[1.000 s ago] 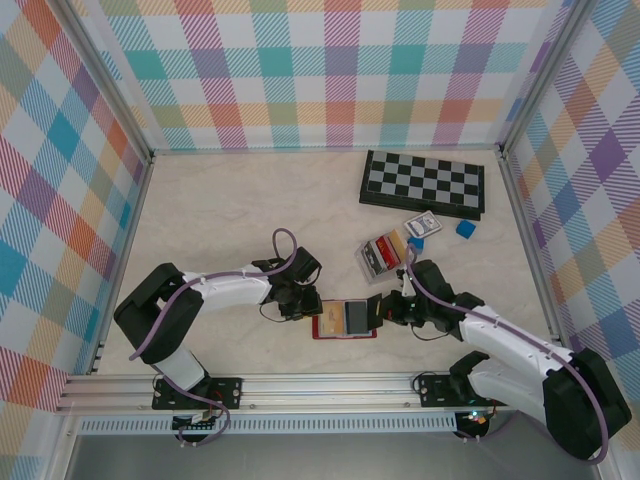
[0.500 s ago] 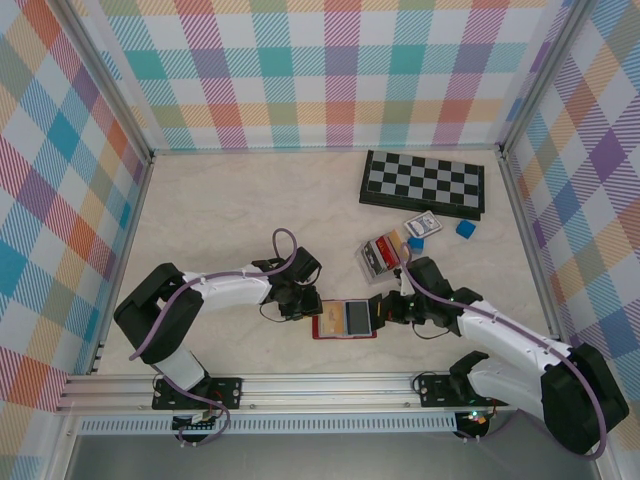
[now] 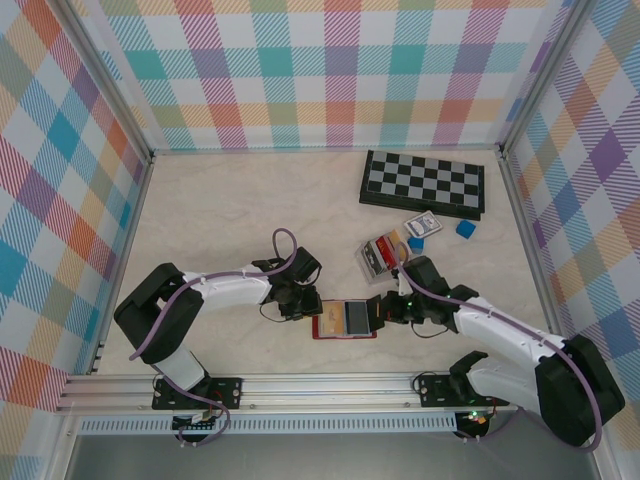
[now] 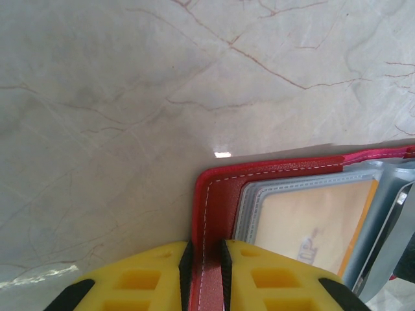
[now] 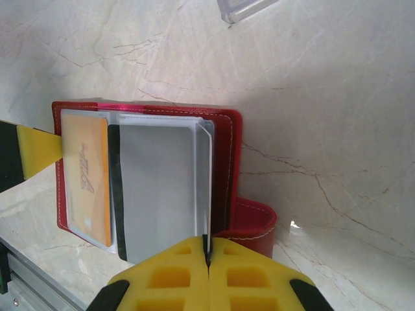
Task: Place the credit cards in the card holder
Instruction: Flip over the card slot on the card holder.
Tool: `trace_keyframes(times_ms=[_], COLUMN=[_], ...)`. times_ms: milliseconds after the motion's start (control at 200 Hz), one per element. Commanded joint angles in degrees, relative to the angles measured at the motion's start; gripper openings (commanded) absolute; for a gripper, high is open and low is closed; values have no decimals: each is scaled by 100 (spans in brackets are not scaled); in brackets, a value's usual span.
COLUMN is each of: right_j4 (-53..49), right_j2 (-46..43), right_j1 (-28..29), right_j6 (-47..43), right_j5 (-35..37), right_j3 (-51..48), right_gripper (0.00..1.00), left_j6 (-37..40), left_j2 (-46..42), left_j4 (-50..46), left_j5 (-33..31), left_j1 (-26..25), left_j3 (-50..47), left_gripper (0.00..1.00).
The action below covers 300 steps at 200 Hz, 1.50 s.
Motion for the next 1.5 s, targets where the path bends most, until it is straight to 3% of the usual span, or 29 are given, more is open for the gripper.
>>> trace_keyframes(times_ms=[0, 245, 895, 1495], right_j4=[-426, -871, 4, -321], right_j2=[-97, -361, 352, -221], right_j1=[-26, -27, 9, 44], right_j6=[-76, -93, 75, 239], right_j5=[90, 95, -11, -348], right_j3=[290, 712, 62, 496], right_gripper=[3, 4, 3, 4], left_j6=[-8, -5, 0, 9], left_j2=[365, 303, 337, 330], left_j4=[514, 488, 504, 494], left_j5=[267, 237, 259, 259], left_j1=[-171, -185, -184, -190], left_j3=[30, -3, 8, 30], left_gripper=[21, 21, 20, 20])
